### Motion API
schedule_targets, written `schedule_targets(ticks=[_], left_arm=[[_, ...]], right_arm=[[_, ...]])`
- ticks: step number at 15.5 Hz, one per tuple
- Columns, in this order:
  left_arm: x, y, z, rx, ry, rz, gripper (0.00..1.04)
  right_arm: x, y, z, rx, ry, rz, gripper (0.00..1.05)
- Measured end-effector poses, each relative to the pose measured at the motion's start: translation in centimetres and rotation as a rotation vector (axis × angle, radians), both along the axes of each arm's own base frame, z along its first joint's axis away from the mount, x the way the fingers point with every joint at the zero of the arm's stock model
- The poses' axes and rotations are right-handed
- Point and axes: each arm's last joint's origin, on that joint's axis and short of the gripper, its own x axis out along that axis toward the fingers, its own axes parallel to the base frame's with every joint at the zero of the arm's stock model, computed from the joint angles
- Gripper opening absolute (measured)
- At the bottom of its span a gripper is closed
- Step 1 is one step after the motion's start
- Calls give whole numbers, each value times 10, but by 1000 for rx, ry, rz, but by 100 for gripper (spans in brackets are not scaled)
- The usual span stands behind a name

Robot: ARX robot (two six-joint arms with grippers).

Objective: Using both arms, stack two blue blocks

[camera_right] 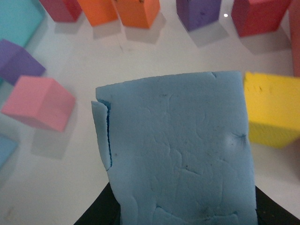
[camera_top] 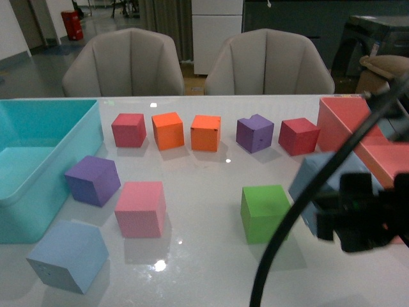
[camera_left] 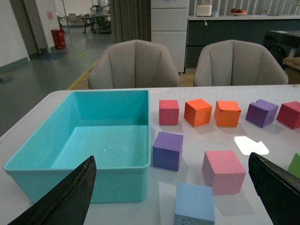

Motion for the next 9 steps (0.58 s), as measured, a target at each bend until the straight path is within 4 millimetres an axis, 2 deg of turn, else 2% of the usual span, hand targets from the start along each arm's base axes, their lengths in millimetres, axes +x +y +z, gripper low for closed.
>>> schedule_targets(ticks=[2, 6, 7, 8, 9], left_arm=[[0, 0, 0, 0, 0, 0, 98], [0, 0, 0, 0, 0, 0, 98], [0, 0, 0, 0, 0, 0, 98], [0, 0, 0, 0, 0, 0, 98], [0, 0, 0, 0, 0, 0, 98]], right_arm=[[30, 21, 14, 13, -19, 13, 42], [99, 64, 20, 17, 2, 33, 41], [114, 74, 21, 15, 12, 33, 41], [141, 88, 17, 14, 36, 33, 41], [152, 96, 12, 15, 54, 33, 41]])
